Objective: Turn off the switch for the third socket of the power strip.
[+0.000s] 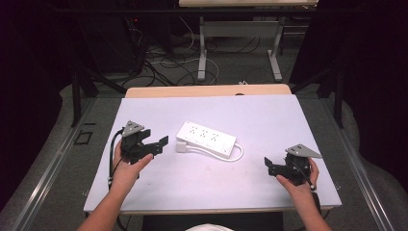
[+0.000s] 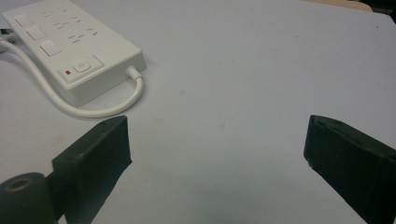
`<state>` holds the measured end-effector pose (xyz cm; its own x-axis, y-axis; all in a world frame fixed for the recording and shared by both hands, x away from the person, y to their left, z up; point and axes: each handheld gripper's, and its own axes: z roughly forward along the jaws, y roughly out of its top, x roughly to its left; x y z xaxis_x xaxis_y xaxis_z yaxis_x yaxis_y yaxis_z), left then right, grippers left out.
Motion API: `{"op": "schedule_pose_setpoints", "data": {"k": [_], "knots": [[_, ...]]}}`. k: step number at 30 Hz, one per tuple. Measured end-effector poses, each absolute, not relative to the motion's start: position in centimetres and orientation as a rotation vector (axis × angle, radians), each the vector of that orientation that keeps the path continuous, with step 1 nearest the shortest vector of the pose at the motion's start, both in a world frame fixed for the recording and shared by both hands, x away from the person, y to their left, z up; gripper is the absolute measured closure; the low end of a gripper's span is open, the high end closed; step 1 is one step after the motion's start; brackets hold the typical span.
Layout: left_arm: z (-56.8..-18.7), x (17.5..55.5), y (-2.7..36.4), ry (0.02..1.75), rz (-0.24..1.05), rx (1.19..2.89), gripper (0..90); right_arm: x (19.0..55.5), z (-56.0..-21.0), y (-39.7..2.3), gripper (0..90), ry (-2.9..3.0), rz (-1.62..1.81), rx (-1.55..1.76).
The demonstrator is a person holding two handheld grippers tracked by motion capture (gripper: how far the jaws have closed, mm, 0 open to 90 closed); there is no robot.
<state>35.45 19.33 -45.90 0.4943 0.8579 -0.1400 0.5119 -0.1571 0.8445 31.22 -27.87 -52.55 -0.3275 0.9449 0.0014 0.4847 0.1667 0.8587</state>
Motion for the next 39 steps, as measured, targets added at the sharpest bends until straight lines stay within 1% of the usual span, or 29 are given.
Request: {"op": "schedule_pose_setpoints", "data": {"k": [15, 18, 29, 39], "knots": [[-45.1, 37.4, 17.6, 1.142, 0.502, 1.854, 24.7, 31.2, -52.5, -27.9, 6.8, 1.899, 1.085, 1.361], [-45.1, 37.8, 17.3, 1.143, 0.51, 1.859, 26.1, 31.3, -52.6, -27.9, 6.9, 1.901, 1.085, 1.352], [-45.0, 39.1, 16.1, 1.172, 0.494, 1.864, 27.3, 31.3, -52.6, -27.8, 7.1, 1.903, 1.091, 1.368], [-45.5, 40.0, 14.6, 1.185, 0.46, 1.865, 30.8, 31.3, -52.7, -27.9, 7.2, 1.905, 1.096, 1.374]]}}
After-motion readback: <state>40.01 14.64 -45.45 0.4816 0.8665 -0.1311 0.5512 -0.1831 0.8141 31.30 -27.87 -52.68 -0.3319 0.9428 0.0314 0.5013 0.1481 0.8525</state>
